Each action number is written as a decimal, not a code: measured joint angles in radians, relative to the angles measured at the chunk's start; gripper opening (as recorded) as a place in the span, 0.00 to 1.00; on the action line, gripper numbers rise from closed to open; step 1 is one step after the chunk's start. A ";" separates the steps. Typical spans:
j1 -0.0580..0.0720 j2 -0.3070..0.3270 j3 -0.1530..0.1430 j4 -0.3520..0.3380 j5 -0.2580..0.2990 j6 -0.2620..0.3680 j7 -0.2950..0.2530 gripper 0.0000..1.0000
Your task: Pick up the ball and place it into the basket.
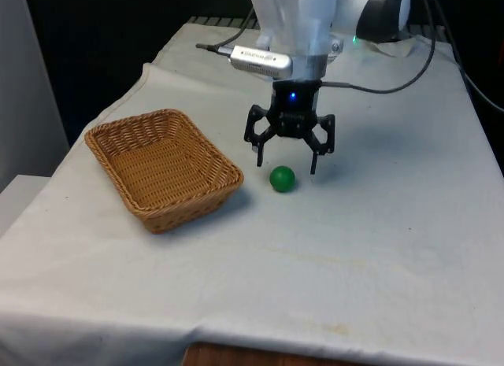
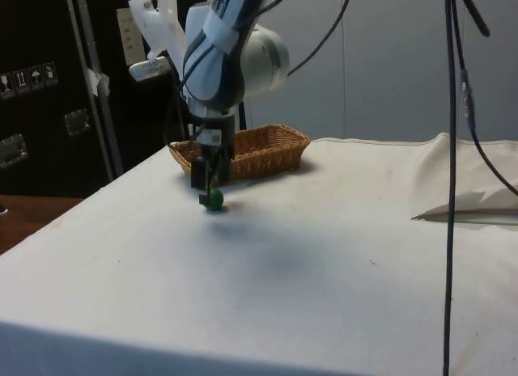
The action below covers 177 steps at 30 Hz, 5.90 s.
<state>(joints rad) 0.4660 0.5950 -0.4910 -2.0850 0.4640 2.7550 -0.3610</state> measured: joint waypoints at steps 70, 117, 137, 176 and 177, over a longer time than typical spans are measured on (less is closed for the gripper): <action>0.001 -0.166 -0.047 -0.025 -0.067 -0.059 -0.009 0.01; -0.060 -0.075 -0.168 0.071 0.122 -0.104 -0.214 0.01; -0.086 0.114 -0.197 0.180 0.299 -0.065 -0.317 0.01; -0.038 0.008 -0.214 0.120 0.273 -0.068 -0.283 1.00; -0.035 -0.003 -0.214 0.113 0.264 -0.068 -0.278 1.00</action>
<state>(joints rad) 0.4310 0.5920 -0.7050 -1.9720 0.7280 2.6870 -0.6390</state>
